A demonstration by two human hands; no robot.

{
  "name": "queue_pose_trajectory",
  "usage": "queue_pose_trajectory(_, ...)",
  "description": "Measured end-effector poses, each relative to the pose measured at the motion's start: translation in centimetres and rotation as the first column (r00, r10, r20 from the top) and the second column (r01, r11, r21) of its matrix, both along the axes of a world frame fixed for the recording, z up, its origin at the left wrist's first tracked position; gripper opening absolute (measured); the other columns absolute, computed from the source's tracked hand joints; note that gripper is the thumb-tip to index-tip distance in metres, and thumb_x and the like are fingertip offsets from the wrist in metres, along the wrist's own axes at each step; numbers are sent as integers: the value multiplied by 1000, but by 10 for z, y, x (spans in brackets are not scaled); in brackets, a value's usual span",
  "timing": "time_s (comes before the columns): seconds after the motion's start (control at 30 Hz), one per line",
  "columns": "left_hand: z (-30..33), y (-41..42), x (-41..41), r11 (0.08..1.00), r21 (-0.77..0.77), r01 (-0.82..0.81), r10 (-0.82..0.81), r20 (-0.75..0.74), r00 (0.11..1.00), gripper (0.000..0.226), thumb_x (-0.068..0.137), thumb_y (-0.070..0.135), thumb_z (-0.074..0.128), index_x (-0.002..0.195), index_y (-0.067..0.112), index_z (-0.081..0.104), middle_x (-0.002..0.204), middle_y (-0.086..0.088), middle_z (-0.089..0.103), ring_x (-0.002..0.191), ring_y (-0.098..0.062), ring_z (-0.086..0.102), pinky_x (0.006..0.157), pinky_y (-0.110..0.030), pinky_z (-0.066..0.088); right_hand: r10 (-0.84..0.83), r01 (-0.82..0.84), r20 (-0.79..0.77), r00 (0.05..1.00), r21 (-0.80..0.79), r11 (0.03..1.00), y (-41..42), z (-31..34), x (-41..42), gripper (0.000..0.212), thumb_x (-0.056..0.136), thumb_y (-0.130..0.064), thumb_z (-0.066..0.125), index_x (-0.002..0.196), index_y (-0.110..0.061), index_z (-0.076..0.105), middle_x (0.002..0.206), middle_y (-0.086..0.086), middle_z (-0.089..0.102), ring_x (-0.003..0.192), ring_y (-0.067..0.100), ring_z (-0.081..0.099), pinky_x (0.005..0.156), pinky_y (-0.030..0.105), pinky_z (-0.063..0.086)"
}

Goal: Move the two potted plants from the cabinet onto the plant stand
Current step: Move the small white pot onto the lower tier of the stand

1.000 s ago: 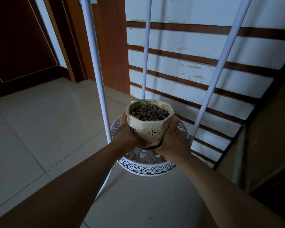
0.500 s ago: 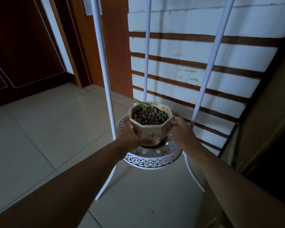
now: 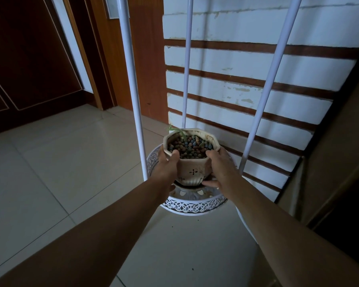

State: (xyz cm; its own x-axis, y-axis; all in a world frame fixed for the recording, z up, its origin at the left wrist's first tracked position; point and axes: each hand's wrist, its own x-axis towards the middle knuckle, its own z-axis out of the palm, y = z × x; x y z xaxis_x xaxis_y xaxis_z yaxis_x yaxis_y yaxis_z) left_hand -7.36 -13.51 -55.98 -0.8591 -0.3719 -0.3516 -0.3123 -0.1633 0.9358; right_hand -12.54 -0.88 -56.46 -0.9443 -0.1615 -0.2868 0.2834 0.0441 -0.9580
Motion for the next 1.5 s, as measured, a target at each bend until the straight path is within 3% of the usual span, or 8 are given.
queue_pose_trajectory(0.17, 4, -1, 3, 1000, -6, 12, -12, 6, 1000, 52, 96, 42, 38, 145, 42, 21, 149, -10, 36, 127, -36, 47, 85, -43, 45, -45, 51, -62, 997, 86, 995, -4, 4, 3, 40, 86, -25, 43, 126, -29, 40, 109, 4, 49, 96, 26, 57, 63, 42, 58)
queue_pose_trajectory(0.33, 6, -3, 4, 1000, 7, 18, -18, 20, 1000, 50, 96, 42, 38, 144, 41, 25, 148, -8, 37, 125, -37, 48, 86, -44, 47, -70, 92, -124, 990, 174, 981, -7, 10, 6, 42, 86, -23, 42, 128, -21, 38, 101, 4, 46, 104, 32, 56, 81, 54, 54)
queue_pose_trajectory(0.47, 9, -3, 3, 1000, 13, 21, -21, 15, 1000, 47, 97, 40, 37, 143, 39, 28, 146, -9, 40, 123, -38, 49, 96, -51, 47, -80, 101, -117, 990, 188, 977, -9, 15, 10, 44, 85, -21, 41, 129, -19, 38, 105, 7, 48, 105, 34, 56, 83, 55, 53)
queue_pose_trajectory(0.87, 10, -2, 0, 997, -63, 33, -28, 79, 996, 49, 95, 47, 36, 143, 37, 28, 145, -11, 42, 124, -38, 48, 93, -52, 45, -102, 138, -153, 983, 244, 960, -9, 16, 15, 48, 85, -21, 42, 133, -14, 35, 122, 14, 51, 109, 33, 54, 88, 52, 51)
queue_pose_trajectory(0.97, 13, 0, 2, 999, -51, 11, -7, 86, 996, 52, 94, 48, 37, 143, 37, 27, 147, -12, 39, 127, -39, 44, 96, -55, 43, -78, 119, -160, 984, 265, 957, -8, 17, 20, 51, 89, -28, 41, 137, -16, 30, 128, 16, 50, 107, 31, 52, 88, 45, 50)
queue_pose_trajectory(1.07, 16, 0, 5, 999, -33, 26, -23, 72, 997, 54, 94, 49, 38, 145, 36, 24, 150, -12, 37, 131, -39, 41, 99, -56, 39, -47, 103, -174, 984, 329, 939, -3, 22, 26, 60, 92, -40, 37, 144, -18, 20, 141, 16, 43, 121, 32, 47, 85, 34, 40)
queue_pose_trajectory(1.27, 39, 0, 24, 995, 11, 99, -100, 104, 990, 64, 92, 53, 39, 148, 32, 19, 158, -11, 23, 140, -40, 28, 103, -55, 33, -71, 118, -130, 989, 406, 906, 6, 47, 48, 68, 90, -48, 36, 147, -18, 13, 152, 14, 27, 136, 34, 31, 105, 43, 29)
queue_pose_trajectory(1.5, 113, 0, 66, 982, 65, 176, -186, 238, 953, 71, 89, 55, 45, 149, 25, 20, 158, -6, 24, 141, -32, 30, 107, -50, 31, -70, 102, -92, 993, 416, 904, 0, 113, 91, 66, 90, -49, 36, 147, -22, 17, 151, 11, 31, 135, 31, 33, 108, 45, 32)
